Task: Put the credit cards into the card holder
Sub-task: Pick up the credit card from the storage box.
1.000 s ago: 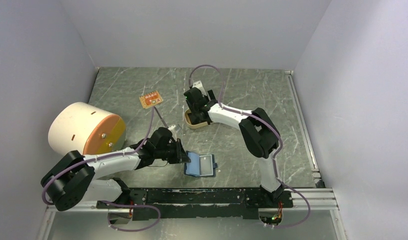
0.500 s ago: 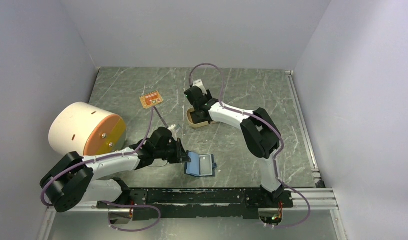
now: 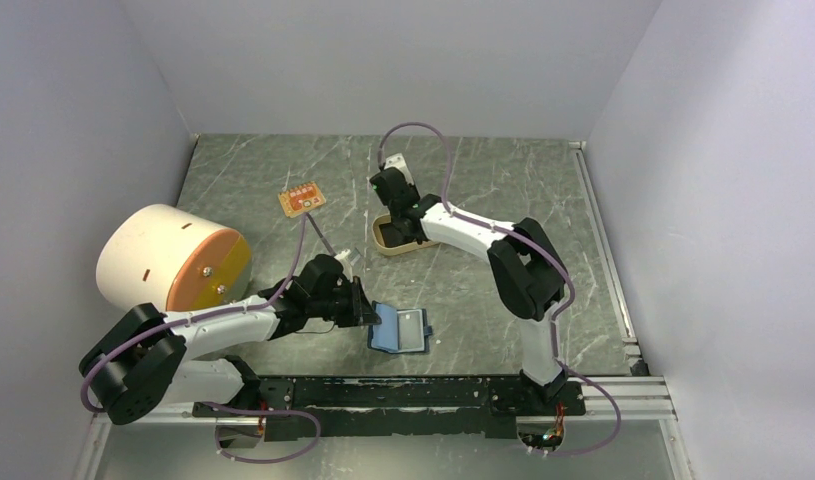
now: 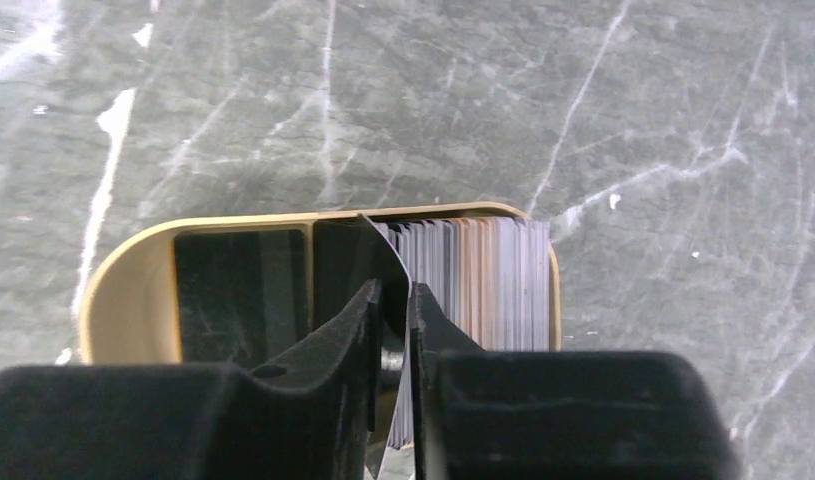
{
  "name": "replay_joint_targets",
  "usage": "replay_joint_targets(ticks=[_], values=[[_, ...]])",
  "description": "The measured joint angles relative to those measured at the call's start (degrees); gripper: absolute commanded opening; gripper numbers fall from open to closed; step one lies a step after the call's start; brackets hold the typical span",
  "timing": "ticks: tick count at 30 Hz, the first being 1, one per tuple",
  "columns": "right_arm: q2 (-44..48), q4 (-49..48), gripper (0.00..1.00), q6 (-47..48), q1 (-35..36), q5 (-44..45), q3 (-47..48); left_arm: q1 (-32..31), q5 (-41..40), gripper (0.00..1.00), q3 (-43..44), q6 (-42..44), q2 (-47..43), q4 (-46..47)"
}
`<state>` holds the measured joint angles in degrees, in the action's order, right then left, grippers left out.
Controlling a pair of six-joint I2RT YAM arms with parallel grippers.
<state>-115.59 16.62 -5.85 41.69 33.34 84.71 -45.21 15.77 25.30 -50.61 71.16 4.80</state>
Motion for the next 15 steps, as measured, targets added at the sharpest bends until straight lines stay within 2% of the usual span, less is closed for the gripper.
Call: replay_joint_targets(ticks=[3,10,15], values=[[1.3,-0.4,0.00,-0.4,0.0,-2.6,-0.5,0.0,0.0,0.13,0.0,-0.2,0.0,0.0],[8.1,0.1,0.00,-2.1,-0.4,-9.0,-4.0,0.0,-0.1,0.12,0.0,-0.8,0.3,0.0],[15.7,0.0,0.00,-5.2,-0.8,-16.5,-10.4,0.1,-0.8,0.12,-0.2,-1.5,0.4,-0.1]])
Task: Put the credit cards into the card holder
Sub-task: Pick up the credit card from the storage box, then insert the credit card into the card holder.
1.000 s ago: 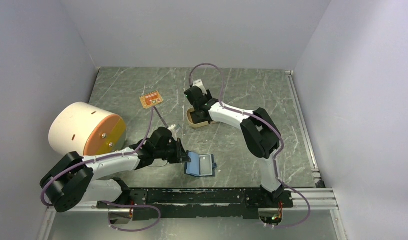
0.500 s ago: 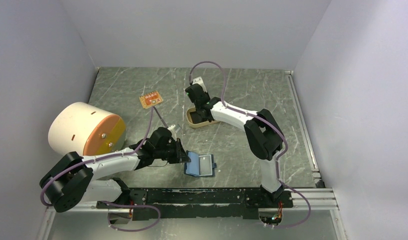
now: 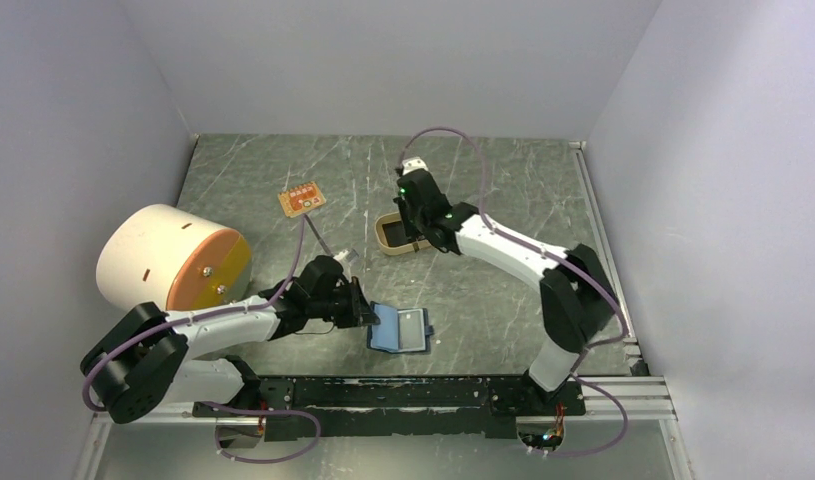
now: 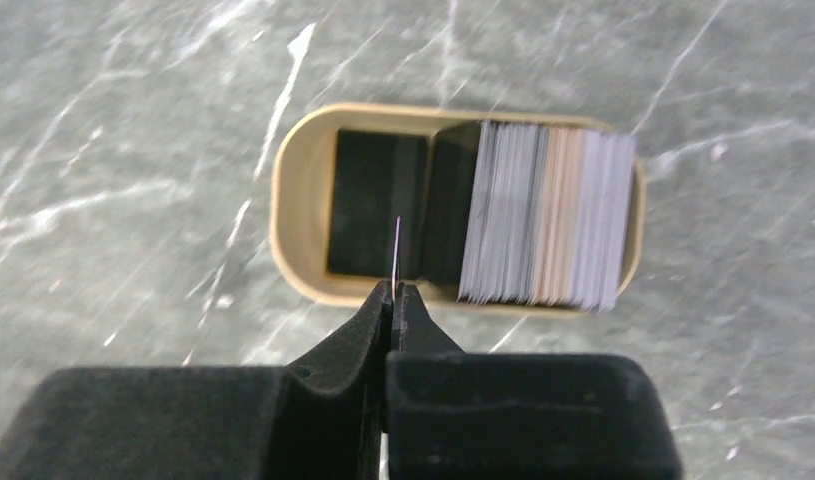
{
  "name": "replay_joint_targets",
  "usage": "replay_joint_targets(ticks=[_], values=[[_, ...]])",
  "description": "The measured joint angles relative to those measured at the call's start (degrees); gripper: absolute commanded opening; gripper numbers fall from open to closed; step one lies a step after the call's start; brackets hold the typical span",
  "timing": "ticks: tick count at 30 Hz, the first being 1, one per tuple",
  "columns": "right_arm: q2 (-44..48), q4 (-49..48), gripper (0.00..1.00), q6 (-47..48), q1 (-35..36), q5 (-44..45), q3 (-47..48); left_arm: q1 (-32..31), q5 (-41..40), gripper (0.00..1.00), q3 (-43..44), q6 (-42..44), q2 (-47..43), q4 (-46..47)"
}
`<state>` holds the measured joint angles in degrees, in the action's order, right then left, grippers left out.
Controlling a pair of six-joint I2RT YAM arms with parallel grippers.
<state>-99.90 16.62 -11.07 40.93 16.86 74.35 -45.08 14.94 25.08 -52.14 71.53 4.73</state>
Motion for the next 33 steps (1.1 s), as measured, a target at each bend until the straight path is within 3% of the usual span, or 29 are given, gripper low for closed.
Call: replay_joint_targets(ticks=[4,14,23,27,33], values=[[7.6,-1.0,0.00,-3.5,0.0,-6.0,-7.2,0.8,-1.0,0.12,-1.0,-1.0,0.3,0.0],[26.1,-10.5,0.00,-15.9,0.0,-18.6,-28.5,2.7,-1.5,0.27,-1.9,-2.1,1.4,0.1],[31.6,-25.1,0.00,-30.0,0.8,-26.3,-44.9,3.0,-1.6,0.32,-2.4,-2.1,0.0,-0.3],[31.6,-30.5,0.00,-34.5,1.4,-27.0,-49.3,3.2,-1.7,0.32,-3.0,-2.1,-1.6,-0.3],[31.9,-37.0,0.00,-39.6,2.0,-27.4,-54.5,3.7,-1.8,0.18,-4.2,-2.2,-3.0,-0.4]])
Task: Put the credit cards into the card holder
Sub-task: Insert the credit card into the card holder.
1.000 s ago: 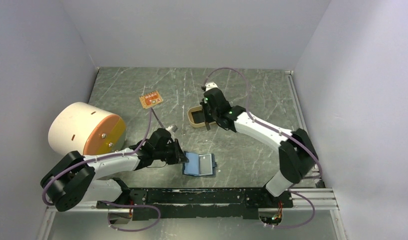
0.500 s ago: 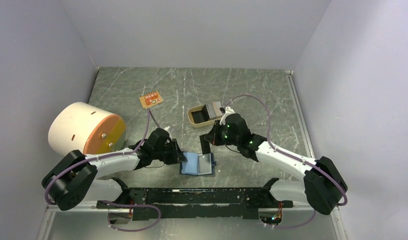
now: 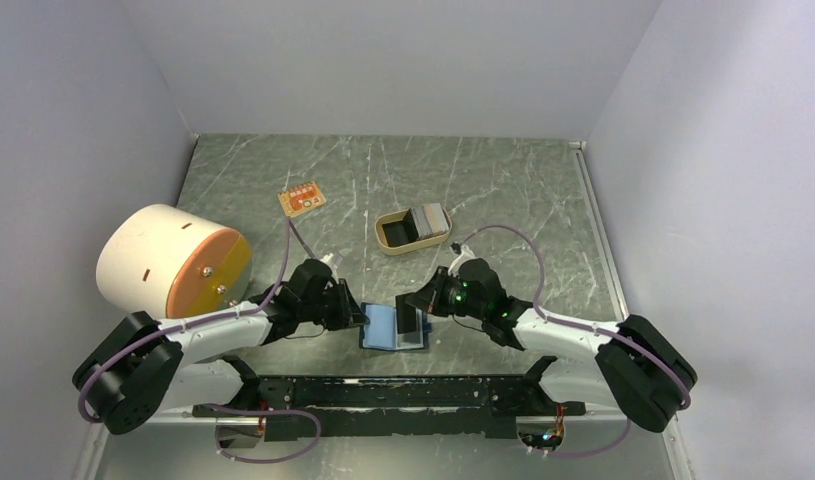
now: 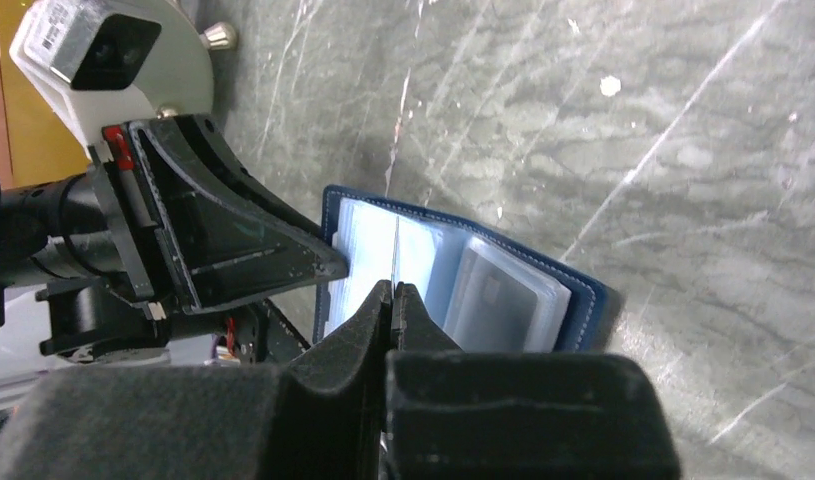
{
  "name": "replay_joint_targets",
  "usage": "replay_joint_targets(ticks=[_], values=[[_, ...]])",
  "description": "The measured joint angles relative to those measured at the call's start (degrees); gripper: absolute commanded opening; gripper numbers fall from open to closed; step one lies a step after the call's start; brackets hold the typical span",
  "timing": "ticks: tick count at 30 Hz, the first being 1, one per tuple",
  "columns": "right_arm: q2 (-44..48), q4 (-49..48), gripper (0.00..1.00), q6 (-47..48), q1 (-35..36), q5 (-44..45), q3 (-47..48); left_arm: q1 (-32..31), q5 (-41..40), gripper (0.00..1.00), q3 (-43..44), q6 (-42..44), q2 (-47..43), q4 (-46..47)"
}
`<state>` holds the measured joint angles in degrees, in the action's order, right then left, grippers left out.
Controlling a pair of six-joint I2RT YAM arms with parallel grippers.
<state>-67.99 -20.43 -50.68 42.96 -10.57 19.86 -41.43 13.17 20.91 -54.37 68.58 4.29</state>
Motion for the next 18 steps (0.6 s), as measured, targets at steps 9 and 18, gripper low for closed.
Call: replay_joint_targets(ticks=[9,18], values=[[-1.8,-6.8,0.00,-4.7,0.7,-0.1,-3.7,0.3,0.0,0.09,-0.7,-0.1,0.0,0.3],[-5.8,-12.7,0.00,-8.5,1.0,0.1,-6.6,0.5,0.0,0.09,-2.2,-0.3,0.0,1.1]])
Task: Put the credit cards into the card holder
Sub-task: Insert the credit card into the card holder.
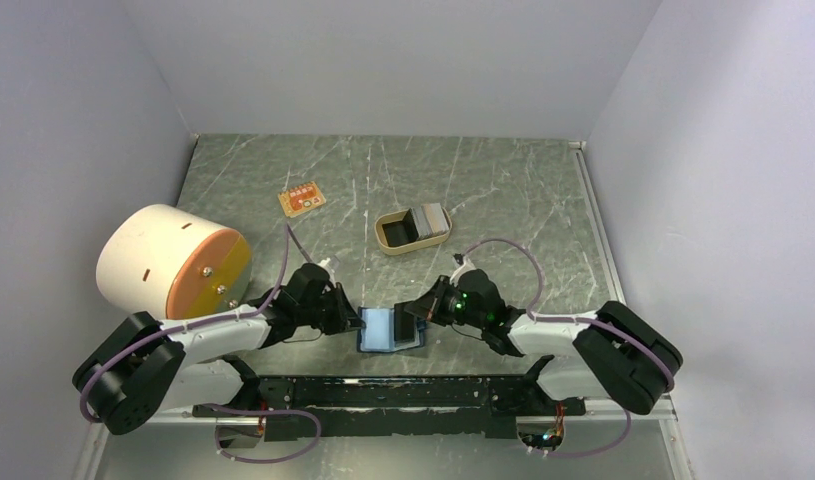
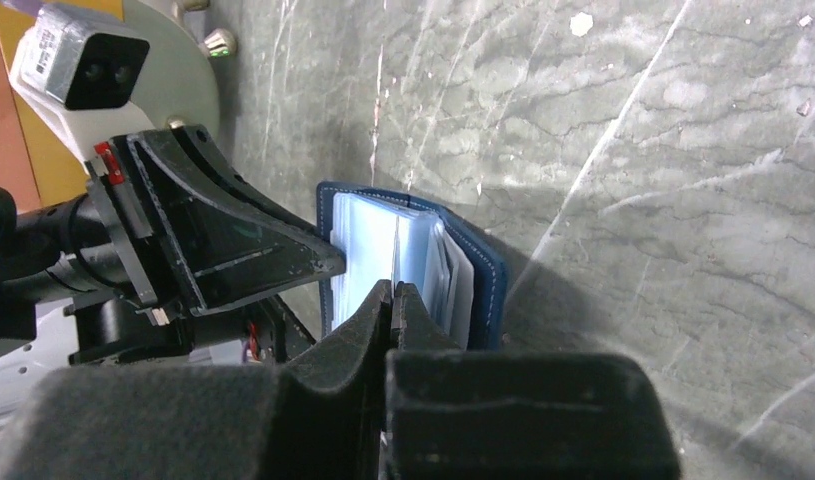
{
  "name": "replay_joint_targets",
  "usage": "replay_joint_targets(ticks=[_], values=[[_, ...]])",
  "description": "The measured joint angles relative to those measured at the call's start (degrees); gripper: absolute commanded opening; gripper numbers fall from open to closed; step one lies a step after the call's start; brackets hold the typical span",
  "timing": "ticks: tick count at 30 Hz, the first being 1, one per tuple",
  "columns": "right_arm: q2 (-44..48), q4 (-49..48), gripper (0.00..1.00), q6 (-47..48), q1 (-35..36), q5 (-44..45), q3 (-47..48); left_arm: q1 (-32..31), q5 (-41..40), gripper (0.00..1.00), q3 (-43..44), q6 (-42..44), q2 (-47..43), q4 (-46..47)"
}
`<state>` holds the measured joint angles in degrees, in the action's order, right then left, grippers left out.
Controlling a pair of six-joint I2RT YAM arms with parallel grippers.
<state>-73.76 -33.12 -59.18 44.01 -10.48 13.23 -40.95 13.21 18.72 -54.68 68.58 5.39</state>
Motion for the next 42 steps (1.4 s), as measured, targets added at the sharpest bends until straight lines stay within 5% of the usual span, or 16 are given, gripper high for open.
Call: replay_joint_targets(ticks=[36,42], values=[[-12.6,-14.8,0.00,-4.8,3.7,0.3,-0.4,0.0,0.0,0.09,-2.0,-0.4,0.5,2.1],[-15.5,-18.1,0.22,-6.5,4.9,0.0,-0.7,0.0,0.0,0.09,-2.0,-0.4,0.5,2.1]])
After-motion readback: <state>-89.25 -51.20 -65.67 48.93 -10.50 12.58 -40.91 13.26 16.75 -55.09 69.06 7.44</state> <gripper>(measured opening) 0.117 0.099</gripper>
